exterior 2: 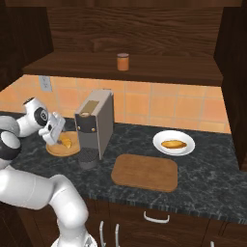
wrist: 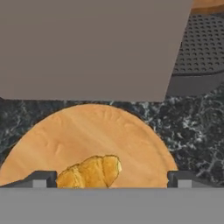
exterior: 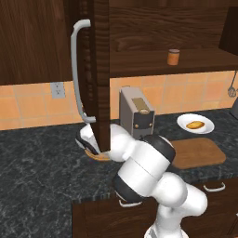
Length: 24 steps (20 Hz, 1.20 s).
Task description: From the different types of pastries on the counter, select a croissant and place it on the cutting board. Then retrieve a jar of jam from the cabinet and place it alongside the croissant on the cutting board.
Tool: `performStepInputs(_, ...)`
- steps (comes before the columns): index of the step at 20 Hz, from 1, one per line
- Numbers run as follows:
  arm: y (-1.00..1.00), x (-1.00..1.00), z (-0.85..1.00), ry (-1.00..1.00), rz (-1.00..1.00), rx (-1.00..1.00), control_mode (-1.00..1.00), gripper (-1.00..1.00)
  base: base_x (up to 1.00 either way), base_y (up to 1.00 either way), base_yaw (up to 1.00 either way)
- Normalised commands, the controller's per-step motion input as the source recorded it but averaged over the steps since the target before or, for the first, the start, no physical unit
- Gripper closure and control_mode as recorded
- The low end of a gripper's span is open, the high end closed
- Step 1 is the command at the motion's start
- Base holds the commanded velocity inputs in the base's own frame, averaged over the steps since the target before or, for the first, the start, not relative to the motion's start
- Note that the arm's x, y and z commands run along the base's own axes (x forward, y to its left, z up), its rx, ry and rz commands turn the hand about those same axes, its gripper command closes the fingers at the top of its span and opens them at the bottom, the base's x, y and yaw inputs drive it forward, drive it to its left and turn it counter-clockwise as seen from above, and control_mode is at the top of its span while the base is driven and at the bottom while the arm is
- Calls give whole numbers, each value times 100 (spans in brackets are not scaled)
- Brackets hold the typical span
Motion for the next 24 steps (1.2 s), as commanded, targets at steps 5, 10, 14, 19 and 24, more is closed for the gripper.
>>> performStepInputs(5, -4, 12, -14, 0, -13, 9, -100, -100, 0, 0, 0)
performStepInputs(10, -5, 4, -36, 0, -34, 22, -100, -100, 0, 0, 0)
performStepInputs(14, 9, -4, -16, -5, -26, 19, -100, -100, 0, 0, 0)
performStepInputs(19, 6, 11, -21, -1, 0, 3, -100, -100, 0, 0, 0)
performStepInputs(24, 45, 14, -41, -2, -1, 3, -100, -100, 0, 0, 0)
